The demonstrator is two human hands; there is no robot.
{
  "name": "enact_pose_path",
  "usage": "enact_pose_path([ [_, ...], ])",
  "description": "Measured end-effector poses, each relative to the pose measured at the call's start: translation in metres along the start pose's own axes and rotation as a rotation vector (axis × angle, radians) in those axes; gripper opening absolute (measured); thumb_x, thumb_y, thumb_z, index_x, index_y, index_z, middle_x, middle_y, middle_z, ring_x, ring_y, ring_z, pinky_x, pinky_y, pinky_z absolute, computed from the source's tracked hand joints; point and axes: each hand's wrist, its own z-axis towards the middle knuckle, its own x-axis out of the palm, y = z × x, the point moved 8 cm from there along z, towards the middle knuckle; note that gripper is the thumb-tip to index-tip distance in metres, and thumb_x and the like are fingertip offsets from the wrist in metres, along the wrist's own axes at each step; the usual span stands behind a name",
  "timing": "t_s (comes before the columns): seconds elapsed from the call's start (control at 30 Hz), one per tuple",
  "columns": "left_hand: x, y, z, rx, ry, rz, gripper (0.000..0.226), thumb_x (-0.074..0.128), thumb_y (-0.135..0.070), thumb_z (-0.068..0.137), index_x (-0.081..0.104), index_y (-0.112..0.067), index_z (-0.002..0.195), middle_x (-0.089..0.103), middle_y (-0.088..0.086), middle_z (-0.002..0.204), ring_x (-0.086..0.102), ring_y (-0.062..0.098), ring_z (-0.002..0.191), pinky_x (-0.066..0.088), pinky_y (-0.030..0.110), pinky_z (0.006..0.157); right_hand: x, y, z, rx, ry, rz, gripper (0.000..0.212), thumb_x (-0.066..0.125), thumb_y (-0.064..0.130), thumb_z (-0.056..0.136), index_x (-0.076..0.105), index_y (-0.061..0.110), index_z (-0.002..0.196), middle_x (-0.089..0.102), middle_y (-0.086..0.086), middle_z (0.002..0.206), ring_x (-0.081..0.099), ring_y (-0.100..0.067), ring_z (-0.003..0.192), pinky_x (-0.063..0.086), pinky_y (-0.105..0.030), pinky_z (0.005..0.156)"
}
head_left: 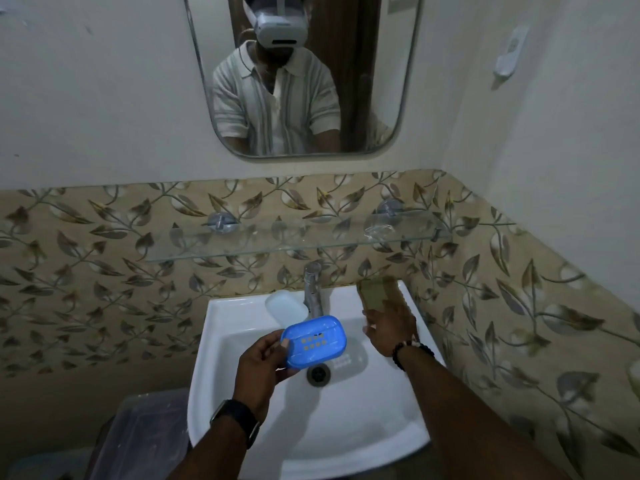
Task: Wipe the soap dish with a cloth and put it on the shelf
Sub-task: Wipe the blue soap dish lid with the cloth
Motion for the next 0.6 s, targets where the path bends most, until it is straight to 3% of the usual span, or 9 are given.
enact_pose_path([
  [0.1, -0.003, -0.002, -0.003, 0.004, -0.012, 0.005, 0.025, 0.058, -0.01, 0.098, 0.067, -0.008, 0.122, 0.076, 0.017, 0.107, 0.075, 0.027, 0.09, 0.062, 0.036, 0.073, 0.014, -0.006, 0.015, 0.006, 0.126, 0.019, 0.058, 0.051, 0.053, 0.097, 0.036, 0.041, 0.151, 0.011, -0.005, 0.167, 0.005, -0.029, 0.154, 0.007, -0.044, 0.125],
  [0.2, -0.006, -0.002, -0.005, 0.004, -0.031, -0.002, 0.025, 0.058, -0.009, 0.098, 0.067, -0.009, 0.121, 0.076, 0.018, 0.108, 0.074, 0.028, 0.091, 0.062, 0.036, 0.073, 0.028, -0.013, 0.026, 0.025, 0.21, -0.031, 0.065, 0.05, 0.059, 0.094, 0.026, 0.046, 0.153, 0.002, -0.003, 0.168, -0.002, -0.029, 0.154, 0.002, -0.045, 0.125],
  [0.33, -0.01, -0.002, -0.006, 0.003, -0.054, 0.001, 0.026, 0.058, -0.009, 0.098, 0.066, -0.009, 0.122, 0.076, 0.016, 0.11, 0.073, 0.027, 0.092, 0.062, 0.04, 0.078, 0.042, -0.019, 0.038, 0.04, 0.236, 0.021, 0.062, 0.05, 0.062, 0.092, 0.032, 0.049, 0.149, 0.016, 0.001, 0.167, 0.011, -0.027, 0.153, 0.014, -0.049, 0.123],
  [0.5, -0.009, 0.0, -0.005, 0.002, -0.068, 0.001, 0.026, 0.058, -0.011, 0.098, 0.066, -0.01, 0.122, 0.076, 0.015, 0.111, 0.073, 0.028, 0.096, 0.062, 0.039, 0.078, 0.03, -0.022, 0.04, 0.021, 0.099, 0.026, 0.055, 0.057, 0.047, 0.093, 0.041, 0.036, 0.145, 0.044, 0.008, 0.149, 0.036, -0.023, 0.14, 0.027, -0.047, 0.116],
  [0.6, -0.006, -0.002, -0.003, -0.001, -0.068, -0.001, 0.026, 0.058, -0.012, 0.097, 0.066, -0.01, 0.122, 0.076, 0.015, 0.111, 0.073, 0.027, 0.093, 0.062, 0.04, 0.079, 0.021, -0.022, 0.044, 0.012, 0.054, -0.024, 0.063, 0.054, 0.048, 0.095, 0.032, 0.032, 0.152, 0.042, 0.002, 0.153, 0.036, -0.027, 0.142, 0.027, -0.049, 0.117],
])
